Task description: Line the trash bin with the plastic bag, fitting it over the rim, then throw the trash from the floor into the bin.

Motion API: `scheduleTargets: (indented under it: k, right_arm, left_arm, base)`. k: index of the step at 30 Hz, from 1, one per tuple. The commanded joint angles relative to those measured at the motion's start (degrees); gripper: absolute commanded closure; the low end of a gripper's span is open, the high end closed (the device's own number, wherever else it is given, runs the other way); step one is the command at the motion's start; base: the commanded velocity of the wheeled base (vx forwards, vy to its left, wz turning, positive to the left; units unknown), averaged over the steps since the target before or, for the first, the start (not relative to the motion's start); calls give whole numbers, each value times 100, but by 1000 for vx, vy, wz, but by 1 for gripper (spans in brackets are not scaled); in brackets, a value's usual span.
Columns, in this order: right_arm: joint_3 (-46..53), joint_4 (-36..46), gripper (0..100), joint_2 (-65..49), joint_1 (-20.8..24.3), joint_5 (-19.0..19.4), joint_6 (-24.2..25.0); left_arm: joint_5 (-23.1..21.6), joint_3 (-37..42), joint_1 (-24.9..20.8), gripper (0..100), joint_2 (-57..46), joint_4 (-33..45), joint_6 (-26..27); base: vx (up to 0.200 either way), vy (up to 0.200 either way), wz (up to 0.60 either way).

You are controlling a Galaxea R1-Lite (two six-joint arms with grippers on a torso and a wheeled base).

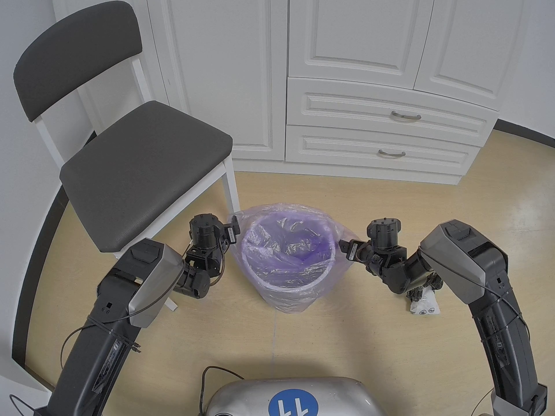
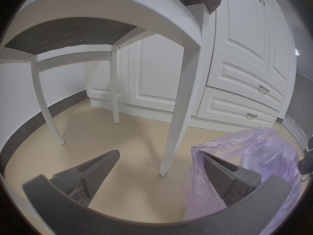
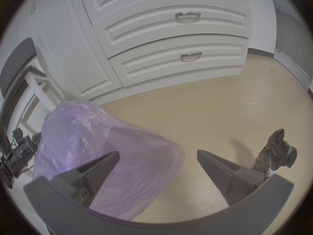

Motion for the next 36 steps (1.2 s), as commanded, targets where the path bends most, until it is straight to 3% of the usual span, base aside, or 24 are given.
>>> scheduleTargets:
  k: [1,11,18,28,33,36]
  right_arm:
    - [-714,305,0,452,-4,-25,289]
    - [-1250,648,0,830,31,-104,307]
    - [-1724,1395,0,945,13,-350,316]
    - [-1206,1386,0,690,127,-438,333]
    - [-810,1351,0,461,233,-429,316]
    - [-722,1351,0,400,251,-429,298]
  left_arm:
    - [6,-608,40,0,367,307,-18]
    - [6,-677,49,0,499,589,-27]
    - [6,-677,49,0,525,1011,-36]
    - [252,-661,102,0,437,1019,-1]
    - [173,201,119,0,-55,1011,25]
    - [-117,1009,146,0,-512,896,61]
  base:
    - [0,0,0]
    - [0,0,0]
    - [0,0,0]
    - [0,0,0]
    - [0,0,0]
    - [0,0,0]
